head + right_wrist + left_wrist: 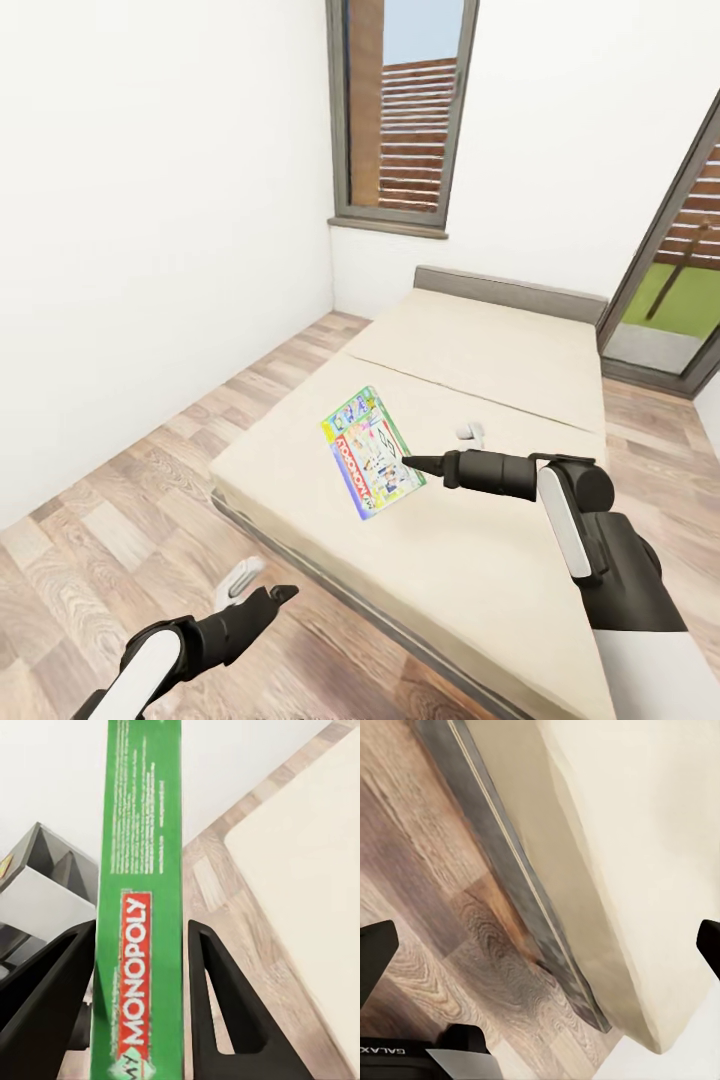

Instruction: Put all the toys in the child's room - the three board games (two on the bed and one on the table), the two jigsaw puzzles on the table, and the tennis ball on the table - inside the toy box on the table in the child's room.

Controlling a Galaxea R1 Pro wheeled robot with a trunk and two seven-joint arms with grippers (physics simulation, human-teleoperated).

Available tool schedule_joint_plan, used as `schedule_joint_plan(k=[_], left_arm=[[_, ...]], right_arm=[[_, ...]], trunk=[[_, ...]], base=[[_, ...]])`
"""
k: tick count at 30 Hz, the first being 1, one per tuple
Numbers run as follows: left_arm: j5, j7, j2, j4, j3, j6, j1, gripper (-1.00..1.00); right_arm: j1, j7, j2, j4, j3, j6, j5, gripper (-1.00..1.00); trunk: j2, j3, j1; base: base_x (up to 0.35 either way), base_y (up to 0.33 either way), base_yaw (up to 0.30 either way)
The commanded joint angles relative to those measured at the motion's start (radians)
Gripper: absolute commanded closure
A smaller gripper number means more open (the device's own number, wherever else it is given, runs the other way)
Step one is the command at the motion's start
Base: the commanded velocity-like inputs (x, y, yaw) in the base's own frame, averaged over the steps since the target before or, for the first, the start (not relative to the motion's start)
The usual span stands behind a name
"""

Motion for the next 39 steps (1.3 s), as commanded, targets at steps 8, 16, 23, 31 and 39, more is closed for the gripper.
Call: schedule_joint_plan(k=[8, 16, 23, 31, 39], left_arm=[[0.01, 0.01, 0.001, -0.001, -0.002, -0.001, -0.001, -1.0], [0.009, 0.01, 0.0, -0.001, -0.002, -0.001, -0.001, -1.0], [0.009, 0.01, 0.0, -0.001, -0.002, -0.001, -0.001, -1.0], [0.01, 0.01, 0.001, -0.001, -0.002, -0.001, -0.001, -1.0], [0.012, -0.007, 0.005, -0.087, 0.0, 0.0, -0.001, -1.0]], right_arm=[[0.002, 0.006, 0.0, -0.024, 0.001, 0.003, 0.003, 1.0], [0.004, 0.006, -0.001, -0.05, 0.007, 0.003, 0.003, 1.0], [0.006, 0.006, 0.0, -0.053, 0.003, 0.003, 0.003, 1.0], [0.006, 0.006, -0.001, -0.054, 0.002, 0.003, 0.003, 1.0], [0.012, 0.006, -0.002, -0.107, -0.002, 0.003, 0.005, 1.0]], trunk=[[0.056, 0.013, -0.031], [0.112, 0.027, -0.062], [0.161, 0.039, -0.088], [0.217, 0.052, -0.119], [0.273, 0.068, -0.15]], base=[[0.0, 0.0, 0.175], [0.0, 0.0, 0.17], [0.0, 0.0, 0.168], [0.0, 0.0, 0.172], [0.0, 0.0, 0.187]])
